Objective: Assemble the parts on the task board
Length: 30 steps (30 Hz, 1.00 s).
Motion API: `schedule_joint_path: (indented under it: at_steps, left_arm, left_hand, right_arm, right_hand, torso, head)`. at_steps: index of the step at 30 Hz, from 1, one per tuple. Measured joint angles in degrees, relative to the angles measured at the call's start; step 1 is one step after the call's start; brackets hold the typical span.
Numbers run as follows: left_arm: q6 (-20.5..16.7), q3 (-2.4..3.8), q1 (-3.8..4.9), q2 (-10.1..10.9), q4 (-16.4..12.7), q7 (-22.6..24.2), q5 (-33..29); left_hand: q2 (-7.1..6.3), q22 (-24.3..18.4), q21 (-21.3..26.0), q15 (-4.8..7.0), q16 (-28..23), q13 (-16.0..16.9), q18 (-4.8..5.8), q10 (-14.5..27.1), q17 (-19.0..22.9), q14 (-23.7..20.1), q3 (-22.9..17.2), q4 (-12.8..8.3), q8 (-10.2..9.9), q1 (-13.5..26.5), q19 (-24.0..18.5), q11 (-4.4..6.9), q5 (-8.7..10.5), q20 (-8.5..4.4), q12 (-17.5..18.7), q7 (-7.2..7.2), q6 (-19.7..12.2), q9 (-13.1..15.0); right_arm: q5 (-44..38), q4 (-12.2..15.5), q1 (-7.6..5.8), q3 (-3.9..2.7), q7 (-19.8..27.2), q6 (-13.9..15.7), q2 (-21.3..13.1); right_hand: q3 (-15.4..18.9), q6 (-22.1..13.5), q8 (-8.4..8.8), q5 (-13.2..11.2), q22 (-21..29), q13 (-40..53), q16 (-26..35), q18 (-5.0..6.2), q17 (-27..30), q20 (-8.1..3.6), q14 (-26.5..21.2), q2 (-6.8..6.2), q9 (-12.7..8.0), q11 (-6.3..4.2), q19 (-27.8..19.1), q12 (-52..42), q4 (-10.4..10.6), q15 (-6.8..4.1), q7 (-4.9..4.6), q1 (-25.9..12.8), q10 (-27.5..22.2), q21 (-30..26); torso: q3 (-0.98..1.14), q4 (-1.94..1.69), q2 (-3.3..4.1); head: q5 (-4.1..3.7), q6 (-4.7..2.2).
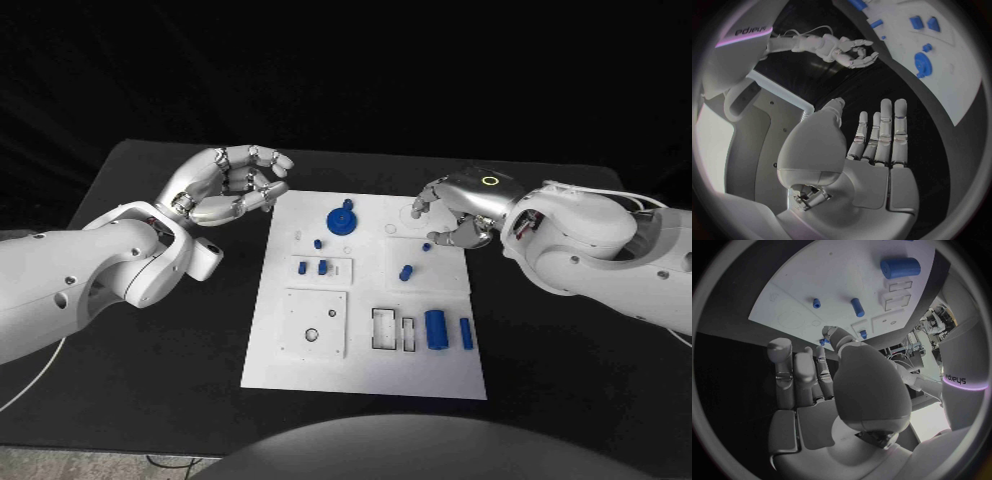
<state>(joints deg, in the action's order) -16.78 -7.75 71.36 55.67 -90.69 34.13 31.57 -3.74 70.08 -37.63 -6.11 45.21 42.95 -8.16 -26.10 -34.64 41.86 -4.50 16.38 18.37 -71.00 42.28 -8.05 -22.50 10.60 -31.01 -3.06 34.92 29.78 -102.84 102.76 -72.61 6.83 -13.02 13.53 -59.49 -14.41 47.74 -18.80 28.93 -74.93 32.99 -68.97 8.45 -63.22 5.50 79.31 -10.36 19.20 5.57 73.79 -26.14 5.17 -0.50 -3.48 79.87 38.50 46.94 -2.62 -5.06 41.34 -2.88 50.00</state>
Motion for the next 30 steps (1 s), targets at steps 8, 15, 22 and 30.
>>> schedule_joint_path:
  at_steps: [8, 15, 22, 30]
  left_arm:
    - [4.7, -0.55, -0.03, 0.6, -1.3, 3.2, -15.4]
    - [6.7, -0.88, -0.04, 0.6, -1.2, 3.4, -19.8]
    - [8.1, -1.17, -0.08, 0.3, -0.8, 3.0, -21.3]
    - [9.2, -1.41, -0.21, -0.1, -0.3, 2.3, -21.9]
  left_hand:
    - [3.45, -6.1, 10.7, -1.72, -7.5, -5.6, 0.03, 1.8, 4.0, -2.6, 4.0, 0.3, -0.2, -3.8, -3.5, -0.69, -3.28, 2.01, -0.6, 0.0, 0.0, -4.7]
    - [3.96, -6.9, 12.3, -2.31, -7.7, -7.6, 0.08, 3.0, 4.2, -2.0, 4.7, 0.1, -0.2, -8.1, -2.7, -1.89, -6.26, 2.72, -1.4, -0.61, -1.3, -6.3]
    - [4.26, -7.1, 12.6, -2.31, -7.7, -8.2, 0.08, 3.4, 4.3, -2.0, 5.1, 0.0, 0.0, -9.1, -2.5, -2.08, -7.02, 2.92, -1.8, -0.93, -1.6, -6.8]
    - [4.94, -7.2, 13.3, -2.31, -8.0, -8.9, -0.74, 4.0, 4.3, -2.0, 5.5, -0.1, 0.3, -10.3, -2.5, -2.51, -8.01, 2.92, -2.1, -1.33, -2.0, -7.3]
  right_arm:
    - [-1.1, -1.5, 0.87, 0.0, -0.1, -1.1, 0.8]
    - [-0.7, -3.0, 1.59, -0.02, -0.2, -2.4, 1.4]
    - [-0.2, -4.0, 2.42, -0.01, -0.3, -3.1, 1.8]
    - [0.6, -4.9, 3.4, -0.01, -0.2, -3.1, 2.4]
  right_hand:
    - [-0.2, 1.1, 2.73, 1.0, 0.0, -3.6, -0.7, 0.0, -0.6, 0.03, 0.8, 0.0, -0.7, 0.13, 1.0, 1.3, 0.2, 0.06, -0.16, 0.0, 2.4, 0.6]
    - [-0.4, 2.6, 4.18, 1.4, 0.0, -5.6, -1.3, -0.01, -1.0, 0.03, 1.0, 0.42, -0.9, -0.11, 1.4, 1.5, 0.9, -0.14, -0.57, -0.4, 5.0, 0.6]
    - [-0.5, 3.4, 4.52, 0.2, 0.0, -6.6, -1.7, -0.3, -1.3, -0.08, 1.4, 0.4, -0.9, -0.43, 2.0, 1.5, 1.3, -0.15, -1.03, -0.9, 6.5, 1.1]
    - [-0.6, 4.8, 5.08, -1.1, 0.0, -7.5, -2.1, -0.62, -1.6, -0.19, 1.9, 0.65, -0.9, -0.48, 2.1, 1.5, 1.3, -0.15, -1.53, -1.1, 7.3, 1.1]
  torso:
    - [-0.05, -0.09, -0.1]
    - [-0.04, 0.0, -0.03]
    - [-0.02, 0.06, 0.03]
    - [-0.01, 0.05, 0.01]
  head:
    - [-0.29, 0.0]
    - [-0.3, 0.0]
    - [-0.32, 0.0]
    - [-0.39, 0.0]
